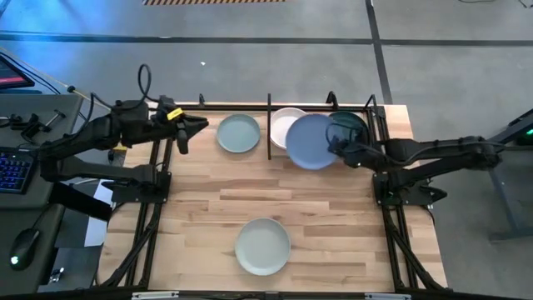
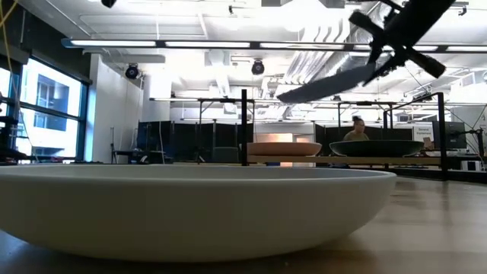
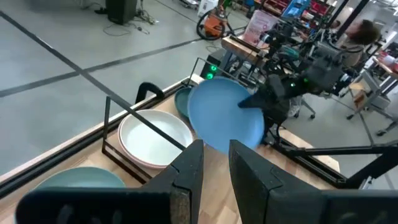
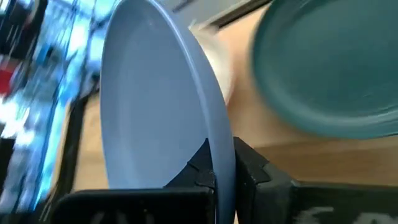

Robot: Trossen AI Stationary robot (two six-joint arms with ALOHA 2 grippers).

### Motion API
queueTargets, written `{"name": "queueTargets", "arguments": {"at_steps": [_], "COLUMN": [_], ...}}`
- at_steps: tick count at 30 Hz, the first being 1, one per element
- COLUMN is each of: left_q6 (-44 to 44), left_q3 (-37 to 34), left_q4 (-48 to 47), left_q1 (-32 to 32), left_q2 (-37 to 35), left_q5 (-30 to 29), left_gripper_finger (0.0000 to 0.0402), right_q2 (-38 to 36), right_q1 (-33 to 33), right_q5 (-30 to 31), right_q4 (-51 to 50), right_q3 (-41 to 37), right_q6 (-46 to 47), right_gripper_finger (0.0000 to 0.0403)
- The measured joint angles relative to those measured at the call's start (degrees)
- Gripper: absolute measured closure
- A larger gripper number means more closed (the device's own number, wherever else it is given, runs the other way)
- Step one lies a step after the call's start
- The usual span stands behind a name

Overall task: Place and stack plates onto a shelf
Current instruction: Stack the blue plate on top of the green plate on the shelf

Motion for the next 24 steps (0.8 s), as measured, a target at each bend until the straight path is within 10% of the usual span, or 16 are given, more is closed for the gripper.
{"name": "queueTargets", "arguments": {"at_steps": [10,24], "left_q6": [-0.4,0.0], "left_q3": [0.0,0.0], "left_q4": [0.0,0.1], "left_q1": [0.0,0.1], "left_q2": [1.1,1.1], "left_q5": [1.1,1.1], "left_gripper_finger": [0.0336,0.0336], "right_q2": [10.2,9.8], "right_q1": [5.0,-2.2], "right_q5": [14.2,11.7], "right_q4": [-17.8,-28.8], "right_q3": [0.0,0.0], "right_q6": [36.6,35.6], "right_gripper_finger": [0.0400,0.0400]}}
